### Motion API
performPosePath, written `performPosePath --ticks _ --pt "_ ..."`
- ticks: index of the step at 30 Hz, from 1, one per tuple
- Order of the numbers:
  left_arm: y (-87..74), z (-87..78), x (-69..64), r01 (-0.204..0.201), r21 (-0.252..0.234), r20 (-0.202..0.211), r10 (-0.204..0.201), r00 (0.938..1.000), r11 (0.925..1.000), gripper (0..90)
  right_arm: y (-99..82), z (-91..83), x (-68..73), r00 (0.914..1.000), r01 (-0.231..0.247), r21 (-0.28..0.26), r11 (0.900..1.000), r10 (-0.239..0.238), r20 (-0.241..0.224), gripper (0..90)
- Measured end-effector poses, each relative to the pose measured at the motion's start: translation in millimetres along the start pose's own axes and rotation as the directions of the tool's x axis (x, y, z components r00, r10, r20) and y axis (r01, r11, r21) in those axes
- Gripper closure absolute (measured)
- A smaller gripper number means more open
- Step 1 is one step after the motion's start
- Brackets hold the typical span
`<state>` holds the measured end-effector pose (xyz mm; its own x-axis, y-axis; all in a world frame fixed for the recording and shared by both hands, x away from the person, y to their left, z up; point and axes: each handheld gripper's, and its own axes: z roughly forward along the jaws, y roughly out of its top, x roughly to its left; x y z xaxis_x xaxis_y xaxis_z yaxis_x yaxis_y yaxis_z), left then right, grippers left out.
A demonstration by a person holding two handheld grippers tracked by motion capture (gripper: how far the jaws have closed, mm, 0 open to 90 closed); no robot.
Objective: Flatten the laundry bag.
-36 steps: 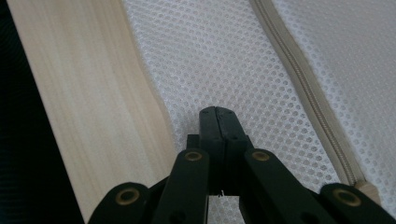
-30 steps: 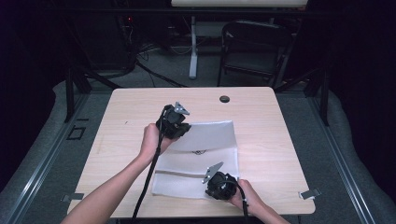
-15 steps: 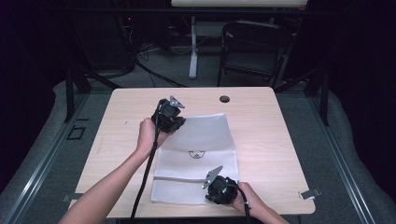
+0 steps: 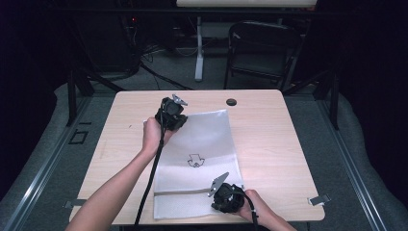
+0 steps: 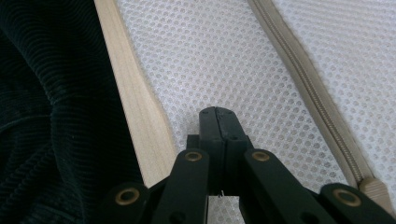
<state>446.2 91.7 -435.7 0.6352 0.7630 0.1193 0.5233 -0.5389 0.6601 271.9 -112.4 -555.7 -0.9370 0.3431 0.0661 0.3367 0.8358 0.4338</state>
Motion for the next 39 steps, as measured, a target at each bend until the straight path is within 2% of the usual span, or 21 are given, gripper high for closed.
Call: performPosePath --ticks 4,8,12,14,22,27,31,32,34,37,39 --pt "3.0 11.1 0.1 0.007 0.004 -0.017 -0.007 0.9998 1.0000 87.4 0.1 0.8 -0.1 0.9995 -0.031 -0.012 0.9994 0.031 -0.008 90.0" --pt "6.9 20.8 -0.6 0.004 0.000 -0.037 -0.004 0.9993 1.0000 87.4 0.5 0.7 -0.9 0.9995 -0.032 -0.005 0.9995 0.032 0.000 90.0" --pt "10.2 27.2 0.5 0.012 -0.006 -0.049 -0.012 0.9987 0.9999 87.4 0.7 1.8 -1.5 0.9986 -0.053 -0.022 0.9984 0.053 -0.008 90.0" --pt "11.2 30.9 1.1 0.014 -0.001 -0.055 -0.014 0.9984 0.9999 87.3 1.0 1.3 -2.6 0.9987 -0.052 -0.012 0.9986 0.052 -0.001 90.0" --pt "12.6 48.5 5.4 0.014 0.027 -0.071 -0.012 0.9974 0.9995 86.5 0.6 3.3 -4.4 0.9960 -0.090 -0.042 0.9951 0.089 -0.009 90.0" --pt "15.7 59.4 4.6 0.013 0.034 -0.077 -0.011 0.9969 0.9993 86.2 1.2 2.6 -4.9 0.9959 -0.090 -0.030 0.9955 0.090 0.005 90.0" --pt "18.0 69.0 3.2 0.013 0.041 -0.088 -0.009 0.9961 0.9991 85.4 1.2 3.1 -4.6 0.9936 -0.113 -0.042 0.9927 0.113 -0.001 90.0" --pt "18.2 71.1 3.4 0.015 0.042 -0.083 -0.011 0.9965 0.9990 84.9 0.3 5.4 -3.5 0.9908 -0.135 -0.072 0.9882 0.135 -0.015 90.0" --pt "18.2 73.4 4.3 0.014 0.037 -0.073 -0.011 0.9972 0.9992 82.3 0.1 4.8 -4.0 0.9906 -0.137 -0.076 0.9877 0.136 -0.015 88.5" --pt "18.8 73.0 5.6 0.008 0.025 -0.047 -0.007 0.9989 0.9997 69.3 -0.3 -1.3 -8.2 0.9908 -0.135 -0.082 0.9875 0.134 -0.019 86.0" --pt "19.7 70.6 6.2 0.006 0.014 -0.040 -0.005 0.9992 0.9999 56.5 -1.3 -7.3 -10.8 0.9873 -0.159 -0.131 0.9787 0.156 -0.029 82.4"
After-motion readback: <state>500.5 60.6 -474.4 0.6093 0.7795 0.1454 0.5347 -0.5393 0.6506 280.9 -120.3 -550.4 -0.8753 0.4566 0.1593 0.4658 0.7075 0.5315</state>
